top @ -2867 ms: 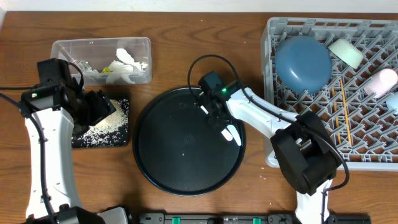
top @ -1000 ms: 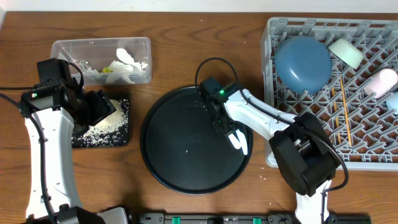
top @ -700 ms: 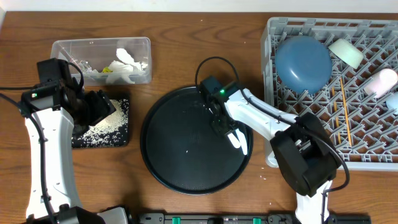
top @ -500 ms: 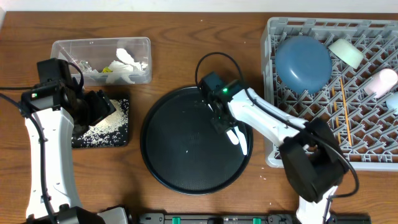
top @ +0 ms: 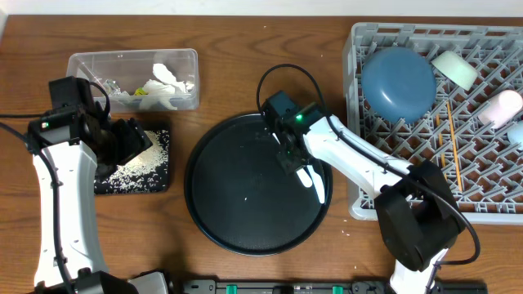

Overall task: Sort waste into correct bins and load items into the dishwasher rack
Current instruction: 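Carry the white knife right and insert it into the rack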

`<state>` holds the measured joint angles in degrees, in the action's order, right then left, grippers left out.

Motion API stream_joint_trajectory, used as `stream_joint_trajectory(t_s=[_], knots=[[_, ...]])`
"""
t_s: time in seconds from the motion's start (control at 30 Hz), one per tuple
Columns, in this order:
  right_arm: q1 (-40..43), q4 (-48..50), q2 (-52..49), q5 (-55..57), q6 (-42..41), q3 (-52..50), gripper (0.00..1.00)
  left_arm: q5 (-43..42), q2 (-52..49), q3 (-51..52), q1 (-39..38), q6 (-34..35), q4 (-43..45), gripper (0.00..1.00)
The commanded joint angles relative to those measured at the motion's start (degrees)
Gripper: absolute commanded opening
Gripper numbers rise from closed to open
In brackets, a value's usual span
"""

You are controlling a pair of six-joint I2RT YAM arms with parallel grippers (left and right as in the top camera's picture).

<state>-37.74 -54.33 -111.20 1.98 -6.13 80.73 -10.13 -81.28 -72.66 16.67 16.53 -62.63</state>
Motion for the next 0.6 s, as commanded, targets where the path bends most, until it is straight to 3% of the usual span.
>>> stream_joint_trajectory(t_s=[0.0, 0.23, 0.57], knots=[[0.11, -0.39, 4.11, -0.52, -0.72, 1.03, 0.03, 0.15, 0.04, 0.35, 0.13, 0.28, -0.11, 0.81], [4.46, -1.27, 14.64, -0.5, -0.7, 1.03, 0.03, 0.15, 0.04, 0.35, 0.13, 0.28, -0.11, 0.82], [20.11, -9.25, 23.23, 6.45, -0.63, 1.01, 0.02, 0.15, 0.04, 0.35, 0.13, 0.28, -0.11, 0.81]])
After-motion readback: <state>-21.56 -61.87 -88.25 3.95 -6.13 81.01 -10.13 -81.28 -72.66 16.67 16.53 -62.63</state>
